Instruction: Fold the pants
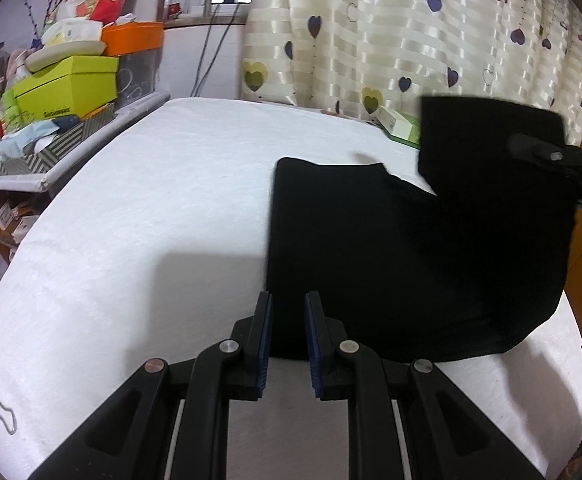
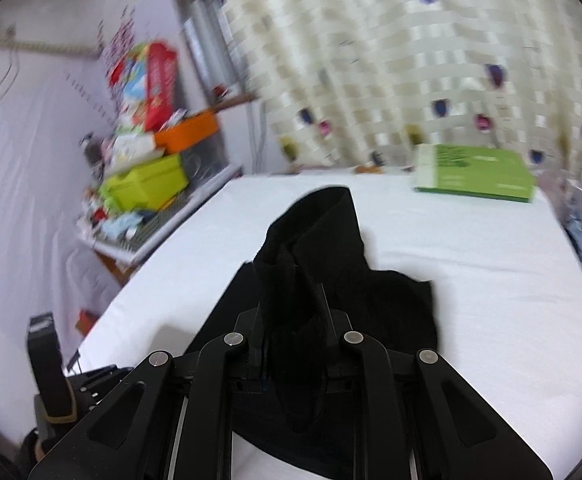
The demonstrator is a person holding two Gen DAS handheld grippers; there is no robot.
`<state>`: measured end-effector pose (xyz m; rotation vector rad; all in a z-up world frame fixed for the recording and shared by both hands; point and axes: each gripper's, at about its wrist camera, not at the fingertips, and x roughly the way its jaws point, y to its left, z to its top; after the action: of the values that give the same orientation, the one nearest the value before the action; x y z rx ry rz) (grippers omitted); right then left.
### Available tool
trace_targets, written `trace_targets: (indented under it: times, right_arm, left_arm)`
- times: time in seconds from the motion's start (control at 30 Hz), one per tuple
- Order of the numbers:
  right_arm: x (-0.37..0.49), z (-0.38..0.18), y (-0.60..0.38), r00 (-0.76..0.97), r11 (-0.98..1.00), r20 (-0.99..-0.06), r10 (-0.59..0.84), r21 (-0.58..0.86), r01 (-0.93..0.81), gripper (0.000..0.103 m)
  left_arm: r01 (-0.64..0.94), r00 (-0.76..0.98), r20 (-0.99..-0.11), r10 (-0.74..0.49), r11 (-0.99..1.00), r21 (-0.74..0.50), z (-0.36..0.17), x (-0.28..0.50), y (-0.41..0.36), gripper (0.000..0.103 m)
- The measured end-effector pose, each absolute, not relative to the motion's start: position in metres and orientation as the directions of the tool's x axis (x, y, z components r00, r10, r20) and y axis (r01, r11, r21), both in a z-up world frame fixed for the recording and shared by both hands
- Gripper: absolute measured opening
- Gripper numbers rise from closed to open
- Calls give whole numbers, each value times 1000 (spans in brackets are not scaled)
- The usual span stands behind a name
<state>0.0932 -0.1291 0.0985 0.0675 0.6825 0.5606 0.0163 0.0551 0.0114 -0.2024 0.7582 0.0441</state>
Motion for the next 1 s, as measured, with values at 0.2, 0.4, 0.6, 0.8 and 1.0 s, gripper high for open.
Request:
trace_targets:
  times: [0.2,0.4,0.6,0.8,1.0]
  right_arm:
    - [90,57,-66,535,803,-652,538,202,-561,17]
    - [90,18,-51,465,782,-700,542,217,-584,17]
    - [86,42,-44,516,784,-665,539,173,-596,17]
    - [82,15,-26,461,756,-700,545,173,-631,34]
    - [59,30,-33,456,726,-692,560,146,-671,45]
  left_arm:
    - [-163,721,-692,-9,970,-183,8,4,81,18]
    - [-201,716,-698,0,957,-207,2,0,101,18]
    - [-181,728,-685,-14,960,-212,4,-2,100,18]
    - [-180,729,-684,-10,962,-205,7,-4,103,18]
    - [-177,742,-670,7,966,-186,20,-2,101,18]
